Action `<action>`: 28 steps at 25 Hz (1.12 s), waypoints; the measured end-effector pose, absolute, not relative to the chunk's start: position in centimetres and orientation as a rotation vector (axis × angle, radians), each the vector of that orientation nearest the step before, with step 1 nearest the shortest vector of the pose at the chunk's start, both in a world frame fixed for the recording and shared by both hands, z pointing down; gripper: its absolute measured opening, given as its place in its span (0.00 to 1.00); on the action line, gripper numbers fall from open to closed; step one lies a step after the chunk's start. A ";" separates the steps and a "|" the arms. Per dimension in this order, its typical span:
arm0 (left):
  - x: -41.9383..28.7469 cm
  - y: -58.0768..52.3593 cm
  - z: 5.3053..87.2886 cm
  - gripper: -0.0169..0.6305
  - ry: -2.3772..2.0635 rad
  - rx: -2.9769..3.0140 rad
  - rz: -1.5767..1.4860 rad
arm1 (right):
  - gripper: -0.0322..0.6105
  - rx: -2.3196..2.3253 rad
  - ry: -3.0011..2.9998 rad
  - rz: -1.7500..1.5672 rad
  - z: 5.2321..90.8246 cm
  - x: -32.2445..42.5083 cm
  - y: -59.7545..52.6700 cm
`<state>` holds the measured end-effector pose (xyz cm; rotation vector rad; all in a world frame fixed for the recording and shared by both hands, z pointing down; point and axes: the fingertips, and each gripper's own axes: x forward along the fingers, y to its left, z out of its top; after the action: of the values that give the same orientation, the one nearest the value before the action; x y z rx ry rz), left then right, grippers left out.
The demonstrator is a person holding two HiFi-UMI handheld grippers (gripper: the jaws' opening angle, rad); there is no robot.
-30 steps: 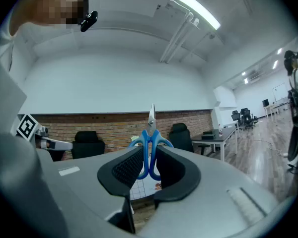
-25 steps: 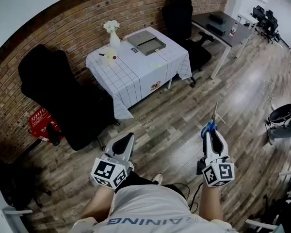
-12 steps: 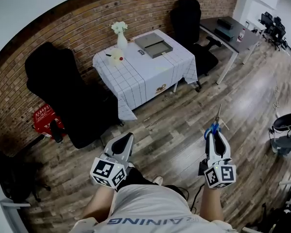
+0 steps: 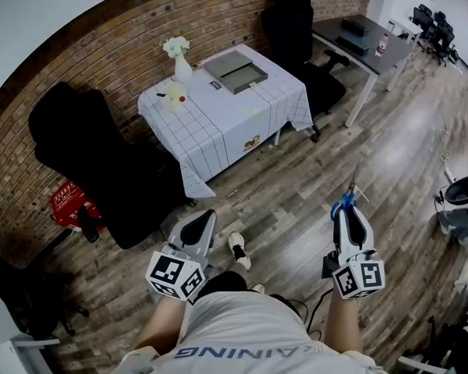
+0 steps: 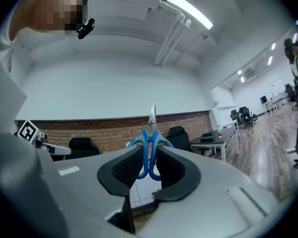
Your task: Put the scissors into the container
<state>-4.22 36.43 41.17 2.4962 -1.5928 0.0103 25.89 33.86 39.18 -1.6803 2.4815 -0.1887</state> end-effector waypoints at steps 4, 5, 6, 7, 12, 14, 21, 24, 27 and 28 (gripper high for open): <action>-2.7 32.2 41.2 0.03 -1.541 2.537 -0.012 | 0.21 -1.724 2.432 -0.224 39.2 28.2 31.0; -2.3 31.0 41.1 0.03 -1.527 2.546 -0.019 | 0.21 -1.733 2.426 -0.221 39.1 28.5 30.1; -1.9 29.8 41.0 0.03 -1.512 2.553 -0.026 | 0.21 -1.742 2.429 -0.212 38.9 28.7 29.2; -1.5 28.6 40.9 0.03 -1.497 2.560 -0.029 | 0.21 -1.749 2.436 -0.202 38.6 28.8 28.2; -0.9 22.2 39.8 0.03 -1.439 2.606 -0.005 | 0.21 -1.765 2.413 -0.206 37.5 28.4 22.2; -1.6 19.4 39.5 0.03 -1.438 2.614 0.024 | 0.21 -1.750 2.398 -0.206 37.2 27.8 19.7; -4.6 10.1 39.0 0.03 -1.434 2.622 0.047 | 0.21 -1.738 2.410 -0.263 37.8 24.4 10.6; -6.6 6.8 40.1 0.03 -1.447 2.587 0.050 | 0.21 -1.718 2.407 -0.264 37.6 22.6 6.9; -8.1 3.7 40.9 0.03 -1.466 2.559 0.041 | 0.21 -1.686 2.434 -0.252 37.0 20.7 3.7; -8.4 2.8 41.0 0.03 -1.469 2.548 0.032 | 0.21 -1.677 2.459 -0.249 37.0 20.1 2.8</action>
<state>-8.45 2.84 40.98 2.5483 -1.4692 0.0320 20.11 2.85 36.99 -1.6766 2.4588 -0.2492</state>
